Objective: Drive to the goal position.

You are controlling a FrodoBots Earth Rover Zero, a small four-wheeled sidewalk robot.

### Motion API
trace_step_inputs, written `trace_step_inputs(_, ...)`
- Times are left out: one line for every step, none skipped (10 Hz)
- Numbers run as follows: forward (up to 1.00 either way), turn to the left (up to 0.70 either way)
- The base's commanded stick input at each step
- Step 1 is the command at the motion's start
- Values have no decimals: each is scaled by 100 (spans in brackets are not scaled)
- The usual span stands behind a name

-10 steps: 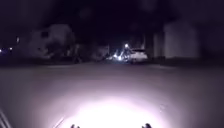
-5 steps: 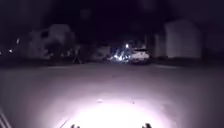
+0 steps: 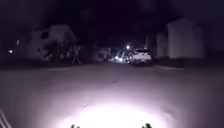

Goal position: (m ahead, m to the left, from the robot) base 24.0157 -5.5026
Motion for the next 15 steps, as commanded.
trace_step_inputs(70,0)
trace_step_inputs(70,0)
trace_step_inputs(70,0)
trace_step_inputs(70,0)
trace_step_inputs(70,0)
trace_step_inputs(70,0)
trace_step_inputs(70,0)
trace_step_inputs(70,0)
trace_step_inputs(70,0)
trace_step_inputs(70,0)
trace_step_inputs(70,0)
trace_step_inputs(70,0)
trace_step_inputs(70,0)
trace_step_inputs(70,-9)
trace_step_inputs(70,-33)
